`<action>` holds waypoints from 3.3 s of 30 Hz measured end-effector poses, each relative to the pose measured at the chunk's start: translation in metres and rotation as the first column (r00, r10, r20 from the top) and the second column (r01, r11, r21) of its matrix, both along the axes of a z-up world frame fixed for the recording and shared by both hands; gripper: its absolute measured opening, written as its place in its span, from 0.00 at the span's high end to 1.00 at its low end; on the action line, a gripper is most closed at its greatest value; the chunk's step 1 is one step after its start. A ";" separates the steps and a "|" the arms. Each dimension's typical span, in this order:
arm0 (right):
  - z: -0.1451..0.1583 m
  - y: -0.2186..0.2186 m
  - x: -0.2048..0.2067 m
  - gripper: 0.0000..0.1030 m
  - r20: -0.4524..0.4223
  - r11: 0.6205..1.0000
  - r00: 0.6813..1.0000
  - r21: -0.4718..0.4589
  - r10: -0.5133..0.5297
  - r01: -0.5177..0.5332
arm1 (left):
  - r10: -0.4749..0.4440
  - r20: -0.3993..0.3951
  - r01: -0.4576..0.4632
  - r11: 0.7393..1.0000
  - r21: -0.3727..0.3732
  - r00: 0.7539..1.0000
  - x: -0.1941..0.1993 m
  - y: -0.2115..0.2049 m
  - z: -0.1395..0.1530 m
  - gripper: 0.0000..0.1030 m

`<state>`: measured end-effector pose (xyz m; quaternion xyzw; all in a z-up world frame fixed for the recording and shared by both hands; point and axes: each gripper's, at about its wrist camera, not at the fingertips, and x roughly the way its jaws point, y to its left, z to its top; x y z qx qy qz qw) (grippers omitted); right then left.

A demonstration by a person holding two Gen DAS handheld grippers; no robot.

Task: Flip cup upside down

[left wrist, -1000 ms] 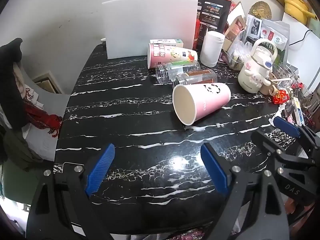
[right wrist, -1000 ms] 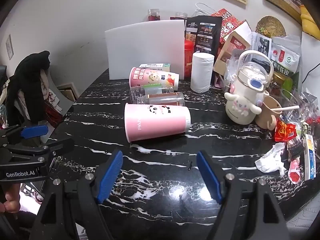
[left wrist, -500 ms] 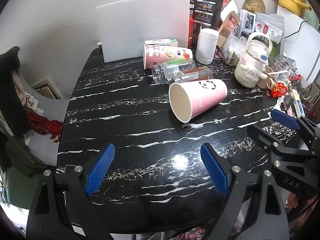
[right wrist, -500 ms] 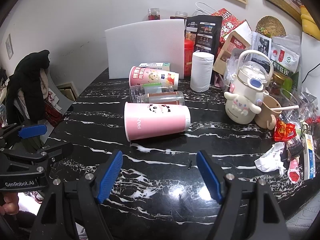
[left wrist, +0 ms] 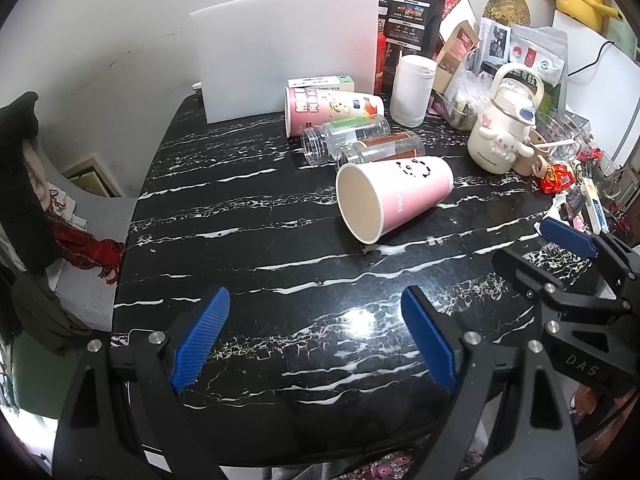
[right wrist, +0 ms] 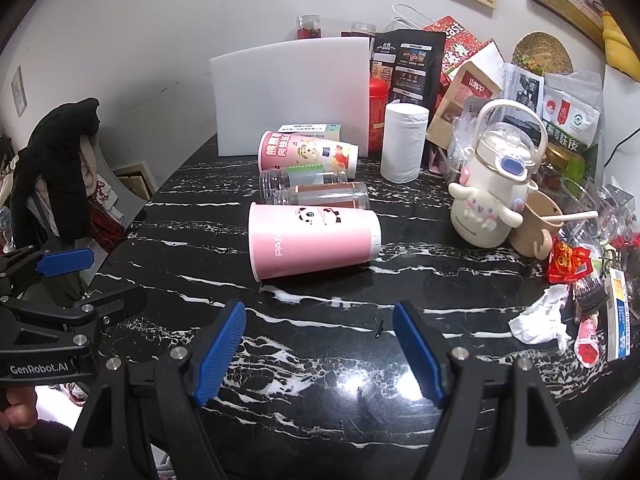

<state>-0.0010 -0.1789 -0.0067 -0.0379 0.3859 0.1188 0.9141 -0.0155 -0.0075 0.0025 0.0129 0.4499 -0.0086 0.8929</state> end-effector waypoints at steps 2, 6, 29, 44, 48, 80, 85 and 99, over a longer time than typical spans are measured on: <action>0.000 0.001 0.000 0.26 0.000 1.000 1.000 -0.001 0.000 0.000 | -0.003 0.001 0.003 1.000 0.004 1.000 0.000 -0.001 0.000 0.15; 0.000 0.001 0.001 0.26 -0.001 1.000 1.000 -0.003 0.002 -0.002 | -0.007 -0.001 0.007 1.000 0.003 1.000 0.000 -0.001 0.001 0.15; -0.003 -0.003 0.002 0.26 -0.012 1.000 1.000 0.000 -0.004 0.004 | -0.021 -0.012 0.021 1.000 -0.011 1.000 0.008 -0.004 -0.001 0.15; -0.017 -0.020 0.023 0.26 -0.051 0.999 0.998 0.026 -0.021 0.022 | -0.071 -0.048 0.070 0.997 -0.029 0.996 0.042 -0.019 -0.008 0.15; -0.021 -0.026 0.031 0.26 -0.063 0.999 0.998 0.038 -0.025 0.028 | -0.106 -0.054 0.106 0.994 -0.010 0.993 0.059 -0.029 -0.008 0.15; -0.058 -0.061 0.098 0.26 -0.172 0.992 0.985 0.121 -0.011 0.032 | -0.477 -0.293 0.529 0.838 0.132 0.829 0.200 -0.124 -0.064 0.15; -0.062 -0.062 0.102 0.26 -0.184 0.992 0.983 0.123 -0.010 0.033 | -0.495 -0.348 0.575 0.798 0.179 0.796 0.204 -0.134 -0.079 0.15; -0.068 -0.072 0.100 0.26 -0.205 0.990 0.978 0.128 -0.031 0.058 | -0.482 -0.416 0.585 0.795 0.161 0.771 0.208 -0.142 -0.107 0.23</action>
